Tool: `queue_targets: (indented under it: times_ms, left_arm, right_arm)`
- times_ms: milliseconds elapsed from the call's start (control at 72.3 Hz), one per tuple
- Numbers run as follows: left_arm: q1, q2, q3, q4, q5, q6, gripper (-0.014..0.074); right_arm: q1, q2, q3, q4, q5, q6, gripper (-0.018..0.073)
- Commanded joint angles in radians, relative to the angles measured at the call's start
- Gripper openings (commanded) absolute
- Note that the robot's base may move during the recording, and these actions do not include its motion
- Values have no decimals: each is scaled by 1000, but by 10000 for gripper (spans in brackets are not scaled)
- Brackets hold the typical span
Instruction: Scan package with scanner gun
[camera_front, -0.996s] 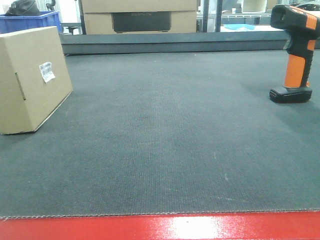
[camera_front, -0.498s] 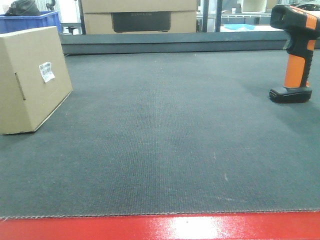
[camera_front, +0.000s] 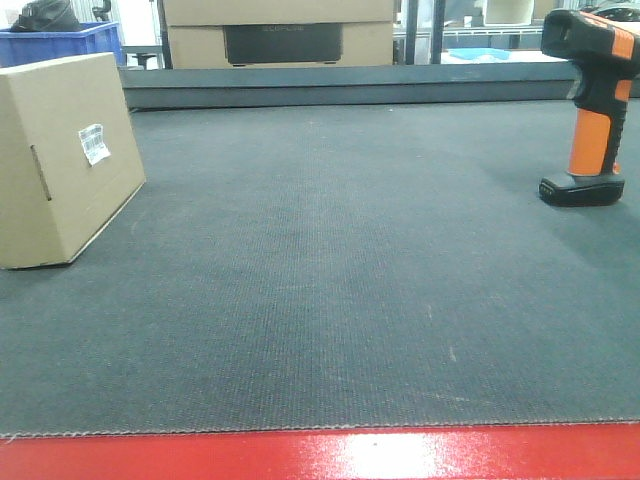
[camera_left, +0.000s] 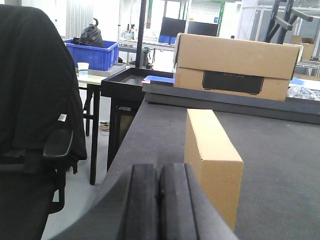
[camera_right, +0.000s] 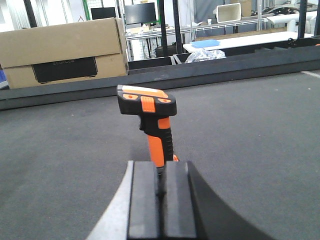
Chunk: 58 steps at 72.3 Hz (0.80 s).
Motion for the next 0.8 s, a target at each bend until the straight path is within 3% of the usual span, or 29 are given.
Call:
queue_targets:
  times_ms: [0, 180, 249, 387, 443, 650, 789]
  left_arm:
    - [3, -7, 2, 4, -20, 2, -111]
    - [3, -7, 2, 4, -20, 2, -111]
    - [3, -7, 2, 4, -20, 2, -111]
    - [3, -7, 2, 4, -20, 2, -111]
    - [3, -7, 2, 4, -20, 2, -111]
    - [3, -7, 2, 4, -20, 2, -111]
    - [3, -7, 2, 4, -22, 2, -111]
  right_arm:
    - [-4, -5, -1, 8, -18, 3, -169]
    - [-4, -5, 25, 22, -49, 3, -169]
    - [-4, -5, 59, 99, -73, -1, -169]
    - [29, -16, 151, 200, -227, -282, -169]
    - [54, -37, 168, 202, -239, -339, -169]
    - [73, -151, 214, 202, -210, -350, -169]
    - [71, -180, 214, 200, -86, -350, -169]
